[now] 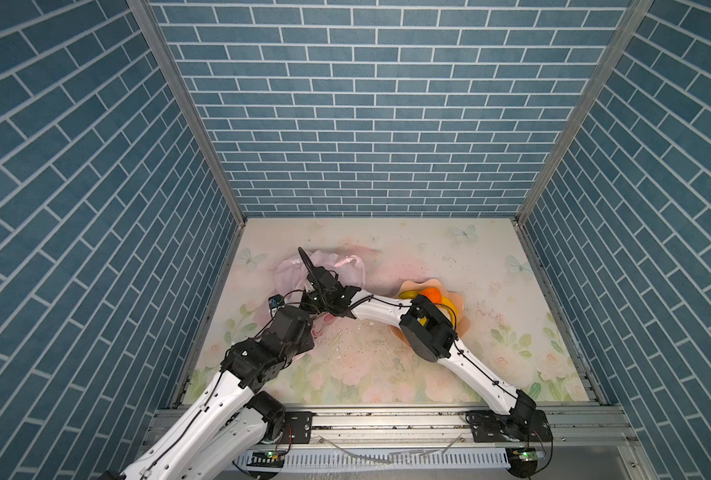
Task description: Take the fake fruits out of the plastic bag
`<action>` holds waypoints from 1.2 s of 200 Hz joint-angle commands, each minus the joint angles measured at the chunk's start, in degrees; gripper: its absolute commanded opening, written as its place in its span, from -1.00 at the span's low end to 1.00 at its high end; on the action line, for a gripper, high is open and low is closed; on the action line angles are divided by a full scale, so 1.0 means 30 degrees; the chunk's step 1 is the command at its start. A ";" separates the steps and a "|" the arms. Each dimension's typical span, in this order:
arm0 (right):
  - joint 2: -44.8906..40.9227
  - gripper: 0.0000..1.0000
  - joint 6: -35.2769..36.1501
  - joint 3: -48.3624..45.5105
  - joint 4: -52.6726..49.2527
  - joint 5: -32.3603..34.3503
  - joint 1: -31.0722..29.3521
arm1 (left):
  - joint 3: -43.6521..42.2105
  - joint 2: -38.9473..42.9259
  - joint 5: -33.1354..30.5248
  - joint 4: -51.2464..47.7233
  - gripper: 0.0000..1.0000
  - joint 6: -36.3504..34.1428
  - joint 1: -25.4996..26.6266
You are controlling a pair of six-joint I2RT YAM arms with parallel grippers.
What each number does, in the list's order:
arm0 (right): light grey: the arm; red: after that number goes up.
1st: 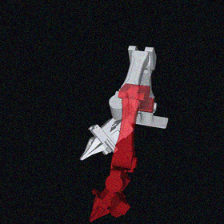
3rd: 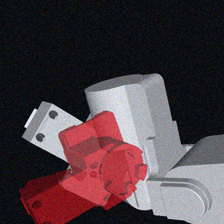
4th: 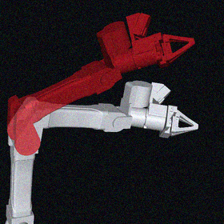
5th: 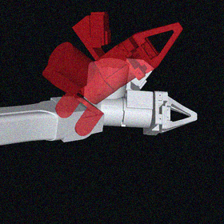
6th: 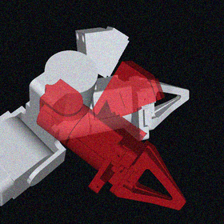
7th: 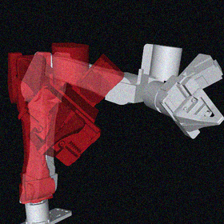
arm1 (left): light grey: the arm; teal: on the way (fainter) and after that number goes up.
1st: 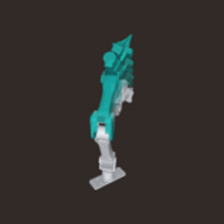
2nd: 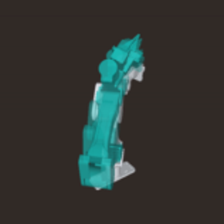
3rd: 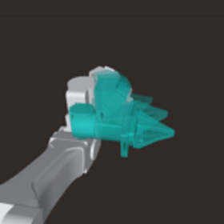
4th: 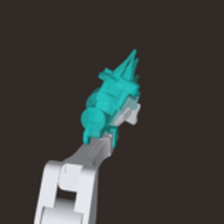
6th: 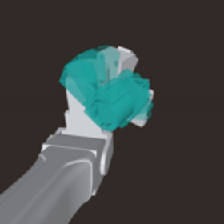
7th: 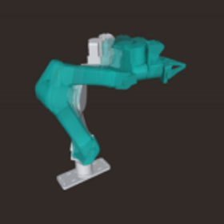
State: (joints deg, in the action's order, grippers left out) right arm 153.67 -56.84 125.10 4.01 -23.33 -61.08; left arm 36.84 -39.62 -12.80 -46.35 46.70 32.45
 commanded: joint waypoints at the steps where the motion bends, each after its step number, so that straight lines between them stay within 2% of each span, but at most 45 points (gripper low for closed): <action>1: -0.0068 -0.21 -0.0445 -0.0344 0.0507 0.0358 0.0093 | -0.0125 0.0278 -0.0389 -0.0772 -1.00 -0.0142 0.0102; 64: -0.0966 -0.52 -0.0348 -0.1541 0.1328 0.0365 0.0321 | -0.0334 0.0880 -0.1742 -0.1704 -0.99 -0.0068 0.0061; 131: -0.2874 -0.63 0.0452 -0.4034 0.2494 0.0566 0.0672 | -0.1139 0.0914 -0.3381 -0.1843 -0.99 -0.0022 0.0048; 175: -0.3490 -0.66 0.0577 -0.5010 0.3086 0.0671 0.0819 | -0.1608 0.3082 -0.4268 -0.2150 -0.99 -0.0044 0.0038; 194: -0.3186 -0.53 0.0477 -0.4450 0.3083 0.0161 0.0795 | -0.1653 0.3742 -0.4223 -0.2142 -0.99 -0.0207 0.0060; 224: -0.3018 0.00 0.0284 -0.3978 0.3245 -0.0339 0.0734 | -0.1636 0.4090 -0.4081 -0.2349 -0.99 -0.0259 0.0040; 240: -0.2857 0.22 0.0283 -0.3529 0.3081 -0.0494 0.0676 | -0.1646 0.4065 -0.3914 -0.2059 -0.99 -0.0437 0.0060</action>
State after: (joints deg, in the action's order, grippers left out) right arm 146.26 -56.21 111.70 12.45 -23.46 -58.87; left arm 32.71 -27.75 -23.99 -51.64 46.59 32.45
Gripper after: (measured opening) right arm 0.554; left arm 0.047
